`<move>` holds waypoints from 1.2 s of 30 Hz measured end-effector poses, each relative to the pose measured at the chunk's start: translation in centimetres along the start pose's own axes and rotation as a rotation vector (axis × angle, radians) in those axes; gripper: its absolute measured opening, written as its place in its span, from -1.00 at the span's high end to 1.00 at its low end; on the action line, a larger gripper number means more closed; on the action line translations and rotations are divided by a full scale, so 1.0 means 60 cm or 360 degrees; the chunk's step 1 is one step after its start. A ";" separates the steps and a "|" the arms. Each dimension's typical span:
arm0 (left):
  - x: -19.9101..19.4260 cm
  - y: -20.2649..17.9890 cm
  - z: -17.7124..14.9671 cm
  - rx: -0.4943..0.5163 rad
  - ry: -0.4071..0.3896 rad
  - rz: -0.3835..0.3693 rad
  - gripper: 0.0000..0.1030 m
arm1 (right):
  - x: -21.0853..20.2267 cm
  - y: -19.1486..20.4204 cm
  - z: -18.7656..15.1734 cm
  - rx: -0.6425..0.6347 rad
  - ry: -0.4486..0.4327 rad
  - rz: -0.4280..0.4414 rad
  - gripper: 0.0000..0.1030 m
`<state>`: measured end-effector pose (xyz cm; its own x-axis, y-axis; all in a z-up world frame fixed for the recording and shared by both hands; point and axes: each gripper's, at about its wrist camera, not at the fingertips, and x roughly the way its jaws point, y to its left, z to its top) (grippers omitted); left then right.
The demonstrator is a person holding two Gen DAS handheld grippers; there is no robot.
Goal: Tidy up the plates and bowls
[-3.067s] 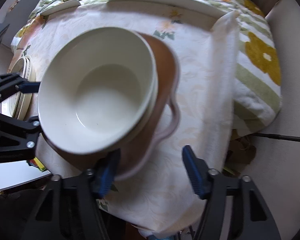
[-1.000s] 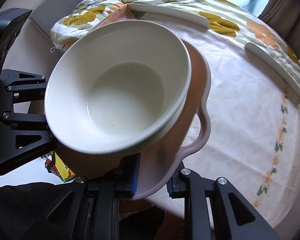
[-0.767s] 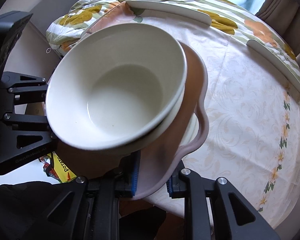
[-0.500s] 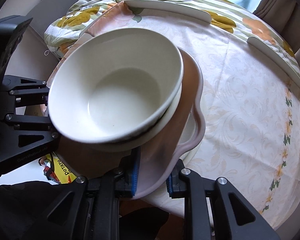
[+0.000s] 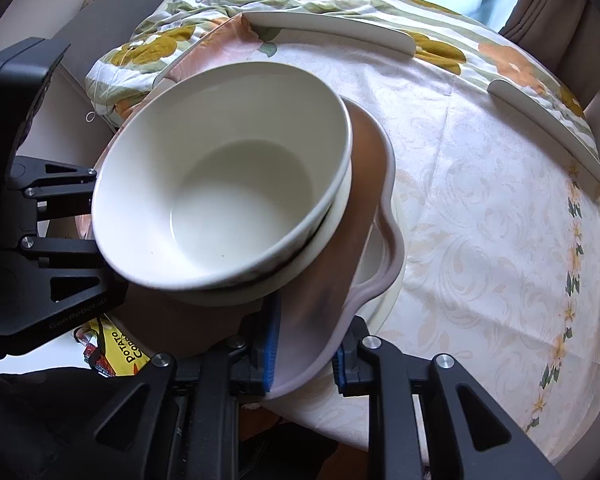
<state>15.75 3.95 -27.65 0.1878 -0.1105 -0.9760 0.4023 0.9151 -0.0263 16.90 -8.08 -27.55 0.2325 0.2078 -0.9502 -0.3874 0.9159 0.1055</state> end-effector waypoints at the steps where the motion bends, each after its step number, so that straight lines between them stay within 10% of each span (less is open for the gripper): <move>1: 0.000 0.001 0.003 -0.0003 0.0024 -0.0004 0.70 | 0.000 0.000 0.001 -0.0004 0.0011 0.0000 0.60; 23: -0.012 0.016 0.014 -0.0070 0.0258 -0.0171 0.51 | 0.000 -0.010 0.012 0.0058 0.0087 0.0005 0.60; 28: -0.022 0.007 0.012 -0.0079 0.0256 -0.0209 0.03 | 0.000 -0.011 0.014 0.0086 0.0114 0.0017 0.60; 30: -0.033 0.000 0.011 -0.0042 0.0225 -0.0151 -0.55 | -0.003 -0.011 0.013 0.0099 0.0124 0.0031 0.57; 36: -0.049 -0.001 0.005 -0.0025 0.0189 -0.0112 -0.59 | -0.022 0.000 0.006 0.0080 0.0105 -0.0002 0.01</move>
<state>15.42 4.10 -24.74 0.0519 -0.1288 -0.9903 0.3964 0.9128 -0.0980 16.90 -8.24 -26.22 0.1731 0.1853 -0.9673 -0.3412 0.9326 0.1176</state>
